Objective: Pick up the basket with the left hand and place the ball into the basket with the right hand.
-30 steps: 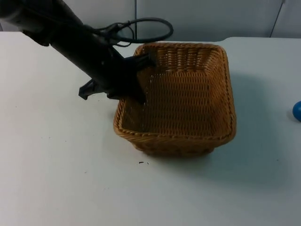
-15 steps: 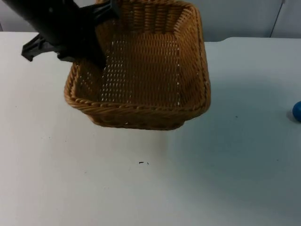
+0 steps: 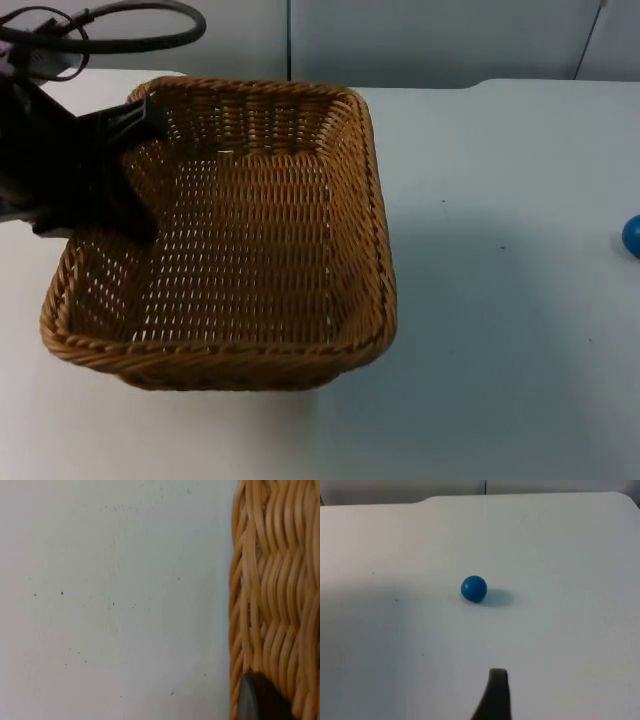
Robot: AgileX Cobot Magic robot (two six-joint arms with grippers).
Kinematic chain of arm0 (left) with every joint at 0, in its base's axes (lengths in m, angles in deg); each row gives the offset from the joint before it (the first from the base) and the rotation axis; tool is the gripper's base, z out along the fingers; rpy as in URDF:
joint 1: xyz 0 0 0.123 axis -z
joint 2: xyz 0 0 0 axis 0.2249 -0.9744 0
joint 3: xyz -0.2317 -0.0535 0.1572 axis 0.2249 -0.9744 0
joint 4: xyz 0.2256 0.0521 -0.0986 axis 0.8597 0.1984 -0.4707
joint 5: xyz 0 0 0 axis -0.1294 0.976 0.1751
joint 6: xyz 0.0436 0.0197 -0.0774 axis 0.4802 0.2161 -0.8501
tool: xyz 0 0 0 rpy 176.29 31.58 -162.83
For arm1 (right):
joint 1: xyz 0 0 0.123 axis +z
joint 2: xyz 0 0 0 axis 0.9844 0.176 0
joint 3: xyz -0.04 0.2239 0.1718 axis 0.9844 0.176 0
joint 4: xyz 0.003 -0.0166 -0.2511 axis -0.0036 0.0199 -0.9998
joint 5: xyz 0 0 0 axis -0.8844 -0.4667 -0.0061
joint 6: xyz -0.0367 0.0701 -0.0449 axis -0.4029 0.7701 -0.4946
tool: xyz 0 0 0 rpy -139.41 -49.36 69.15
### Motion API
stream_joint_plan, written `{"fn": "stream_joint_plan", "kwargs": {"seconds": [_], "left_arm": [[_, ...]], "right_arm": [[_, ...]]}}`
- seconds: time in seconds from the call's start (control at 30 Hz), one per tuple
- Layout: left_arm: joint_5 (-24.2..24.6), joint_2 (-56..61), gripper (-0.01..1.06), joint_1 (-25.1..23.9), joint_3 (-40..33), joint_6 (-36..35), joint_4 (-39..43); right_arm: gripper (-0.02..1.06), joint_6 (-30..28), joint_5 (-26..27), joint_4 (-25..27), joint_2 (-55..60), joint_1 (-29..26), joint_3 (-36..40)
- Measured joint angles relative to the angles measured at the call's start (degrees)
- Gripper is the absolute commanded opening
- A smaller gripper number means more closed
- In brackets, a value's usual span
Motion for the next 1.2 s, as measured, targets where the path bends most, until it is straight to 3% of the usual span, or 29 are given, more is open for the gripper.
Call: {"fn": "stream_joint_plan", "kwargs": {"seconds": [0.17, 0.33, 0.53, 0.8, 1.2], "left_arm": [[-0.1, 0.0, 0.00, 0.0, 0.0, 2.2, -4.4], [-0.2, 0.0, 0.00, 0.0, 0.0, 3.6, -6.5], [0.0, 0.0, 0.00, 0.0, 0.0, 4.2, -6.8], [0.0, 0.0, 0.00, 0.0, 0.0, 4.3, -6.8], [-0.1, 0.0, 0.00, 0.0, 0.0, 4.3, -6.1]], "right_arm": [[0.74, 0.0, 0.0, 0.0, 1.0, 0.0, -4.4], [0.75, 0.7, 0.2, 0.0, 11.0, 0.0, -10.8], [0.75, 1.0, 3.6, 0.1, 31.7, 0.0, -18.9], [0.75, -2.9, 11.4, 5.0, 59.7, 0.0, -25.6], [0.74, -8.6, 15.0, 5.8, 92.0, 0.0, -37.0]]}}
